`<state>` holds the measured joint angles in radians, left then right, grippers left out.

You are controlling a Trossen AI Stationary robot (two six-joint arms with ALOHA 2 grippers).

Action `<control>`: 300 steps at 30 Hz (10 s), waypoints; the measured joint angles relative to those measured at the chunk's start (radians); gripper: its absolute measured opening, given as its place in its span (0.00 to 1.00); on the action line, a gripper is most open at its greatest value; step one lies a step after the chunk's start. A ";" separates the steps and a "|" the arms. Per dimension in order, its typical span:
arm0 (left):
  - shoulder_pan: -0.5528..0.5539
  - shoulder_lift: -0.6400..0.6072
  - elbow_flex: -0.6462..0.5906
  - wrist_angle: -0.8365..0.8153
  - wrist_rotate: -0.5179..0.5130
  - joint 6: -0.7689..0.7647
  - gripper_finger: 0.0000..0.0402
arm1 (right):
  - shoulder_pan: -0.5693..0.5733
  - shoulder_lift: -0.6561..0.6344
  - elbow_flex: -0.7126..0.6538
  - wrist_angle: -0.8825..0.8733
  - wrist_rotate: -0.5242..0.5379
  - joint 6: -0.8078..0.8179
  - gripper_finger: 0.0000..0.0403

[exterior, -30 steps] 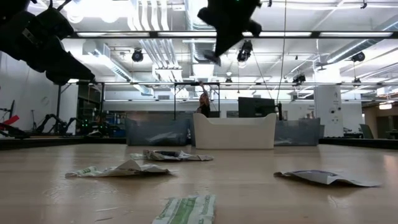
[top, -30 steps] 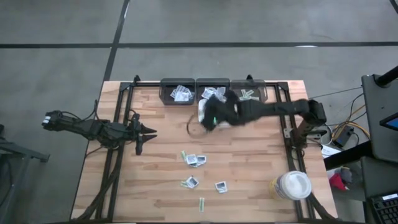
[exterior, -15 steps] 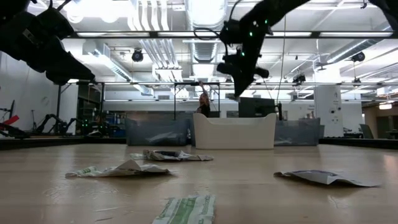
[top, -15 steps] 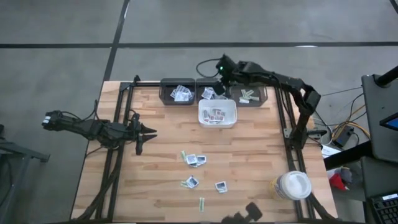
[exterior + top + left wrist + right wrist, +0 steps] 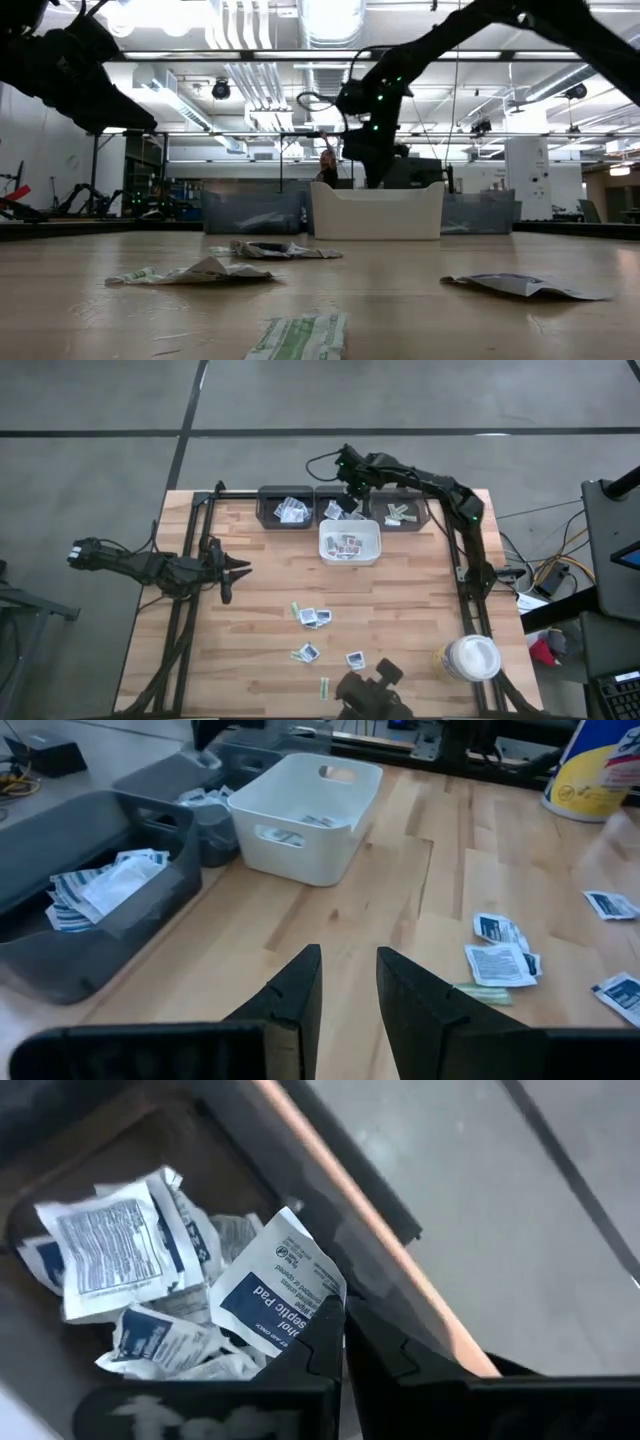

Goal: Pick & Place First Aid Supplies
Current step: Put the blue alcohol pad into the middle gray bin

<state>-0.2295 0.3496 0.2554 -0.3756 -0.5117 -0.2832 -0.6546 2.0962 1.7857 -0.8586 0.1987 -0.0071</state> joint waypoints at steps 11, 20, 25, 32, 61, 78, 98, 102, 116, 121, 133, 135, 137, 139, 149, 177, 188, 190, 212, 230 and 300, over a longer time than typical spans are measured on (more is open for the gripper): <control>0.000 0.000 0.000 0.000 -0.007 0.021 0.23 | 0.000 0.221 0.326 -0.273 -0.061 -0.089 0.02; 0.000 0.000 0.000 0.000 -0.007 0.019 0.23 | 0.002 0.272 0.432 -0.344 -0.078 -0.105 0.13; 0.000 0.000 0.000 0.000 -0.007 0.017 0.23 | 0.002 0.265 0.490 -0.416 -0.077 -0.101 0.20; 0.000 0.000 0.000 0.000 -0.007 0.021 0.23 | 0.032 0.188 0.553 -0.724 -0.161 0.077 0.23; 0.000 0.001 0.000 -0.008 -0.006 0.023 0.23 | 0.849 -0.111 0.244 -0.668 -0.410 0.829 0.20; 0.000 0.001 0.000 -0.007 -0.004 0.021 0.23 | 1.013 -0.111 -0.163 -0.237 -0.353 1.111 0.36; 0.000 0.001 0.000 -0.007 -0.003 0.024 0.23 | 1.063 -0.111 -0.339 0.006 -0.409 1.381 0.34; 0.000 0.001 0.000 -0.007 -0.003 0.024 0.23 | 1.073 -0.111 -0.339 0.011 -0.409 1.417 0.33; 0.000 0.001 0.000 -0.007 -0.003 0.026 0.23 | 1.083 -0.111 -0.346 0.032 -0.408 1.448 0.35; 0.000 0.001 0.000 -0.007 -0.003 0.026 0.23 | 1.083 -0.109 -0.369 0.080 -0.408 1.471 0.35; 0.000 0.001 0.000 -0.008 -0.003 0.026 0.23 | 1.091 -0.109 -0.472 0.162 -0.406 1.545 0.33; 0.000 0.001 0.000 -0.008 -0.003 0.026 0.23 | 1.090 -0.109 -0.486 0.168 -0.406 1.546 0.32; 0.000 0.001 0.000 -0.008 -0.003 0.026 0.23 | 1.091 -0.109 -0.490 0.171 -0.406 1.546 0.31; 0.000 0.001 0.000 -0.008 -0.003 0.026 0.23 | 1.091 -0.109 -0.491 0.171 -0.406 1.546 0.30; 0.000 0.001 0.000 -0.009 -0.003 0.026 0.23 | 1.091 -0.111 -0.456 0.210 -0.390 1.553 0.31; 0.000 0.014 0.000 -0.024 -0.003 0.026 0.23 | 1.090 0.005 -0.382 0.099 -0.375 1.525 0.05; 0.000 0.014 0.000 -0.025 -0.003 0.026 0.23 | 1.088 0.002 -0.379 0.010 -0.372 1.490 0.02; 0.000 0.014 0.000 -0.026 -0.003 0.026 0.23 | 1.084 0.001 -0.381 -0.009 -0.360 1.488 0.02; 0.000 0.014 0.000 -0.027 -0.003 0.026 0.23 | 1.067 -0.010 -0.310 -0.260 -0.245 1.340 0.02; 0.000 0.014 0.000 -0.027 -0.003 0.026 0.23 | 1.067 -0.014 -0.308 -0.253 -0.275 1.370 0.22; 0.000 0.026 0.000 -0.021 -0.019 0.076 0.23 | 0.212 -0.318 -0.182 0.130 0.184 0.334 0.02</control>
<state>-0.2298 0.3753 0.2557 -0.3962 -0.5311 -0.2070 -0.4423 1.7785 1.6040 -0.7281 0.3825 0.3269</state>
